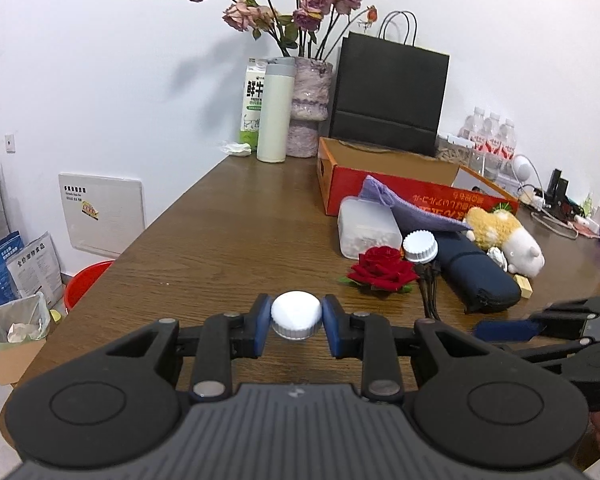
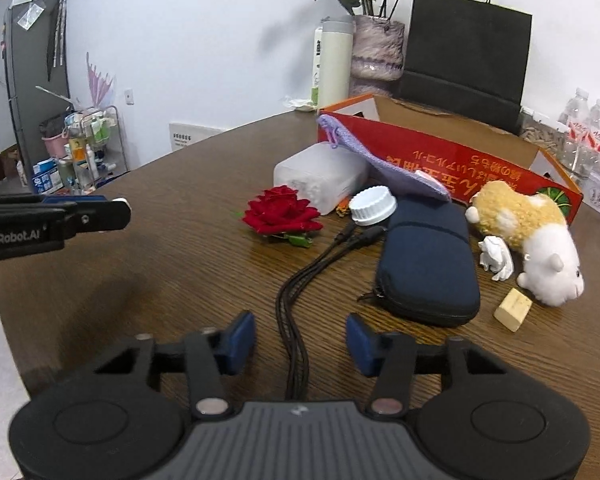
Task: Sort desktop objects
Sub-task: 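Grasp the second white cap with left gripper while right grasps thin black cable, then lift and carry the cap and thin cable over the cardboard box with both grippers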
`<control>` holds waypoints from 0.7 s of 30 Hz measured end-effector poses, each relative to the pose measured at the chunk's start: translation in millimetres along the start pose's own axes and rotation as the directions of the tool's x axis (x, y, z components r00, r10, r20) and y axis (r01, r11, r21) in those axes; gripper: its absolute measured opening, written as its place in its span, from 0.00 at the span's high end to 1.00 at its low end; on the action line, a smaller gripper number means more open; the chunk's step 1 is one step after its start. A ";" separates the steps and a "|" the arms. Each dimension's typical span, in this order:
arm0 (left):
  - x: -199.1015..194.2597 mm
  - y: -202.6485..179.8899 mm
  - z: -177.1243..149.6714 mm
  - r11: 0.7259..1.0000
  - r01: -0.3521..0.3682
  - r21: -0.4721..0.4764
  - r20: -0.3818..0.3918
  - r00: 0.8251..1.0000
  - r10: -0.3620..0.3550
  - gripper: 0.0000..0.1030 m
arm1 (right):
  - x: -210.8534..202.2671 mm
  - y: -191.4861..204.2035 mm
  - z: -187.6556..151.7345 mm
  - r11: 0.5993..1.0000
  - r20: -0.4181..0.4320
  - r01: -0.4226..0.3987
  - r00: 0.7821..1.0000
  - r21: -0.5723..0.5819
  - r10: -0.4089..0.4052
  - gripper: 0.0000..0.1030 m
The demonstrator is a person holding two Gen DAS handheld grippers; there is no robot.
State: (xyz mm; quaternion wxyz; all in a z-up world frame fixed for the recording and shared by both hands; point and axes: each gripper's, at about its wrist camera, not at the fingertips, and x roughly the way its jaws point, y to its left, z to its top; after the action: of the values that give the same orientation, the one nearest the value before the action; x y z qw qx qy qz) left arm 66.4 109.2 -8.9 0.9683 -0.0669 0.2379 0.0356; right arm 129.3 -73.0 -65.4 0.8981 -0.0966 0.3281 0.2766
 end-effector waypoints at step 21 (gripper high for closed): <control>-29.7 -21.3 38.7 0.998 0.053 0.022 0.146 0.988 -0.056 0.72 | -73.6 -29.9 44.6 0.992 0.268 -0.037 0.963 0.122 0.003 0.99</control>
State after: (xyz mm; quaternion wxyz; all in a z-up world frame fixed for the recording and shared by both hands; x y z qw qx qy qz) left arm 59.9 92.7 41.3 0.9844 -0.0619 0.1645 0.0118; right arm 123.4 -113.8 15.8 0.9355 0.0017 0.2216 0.2751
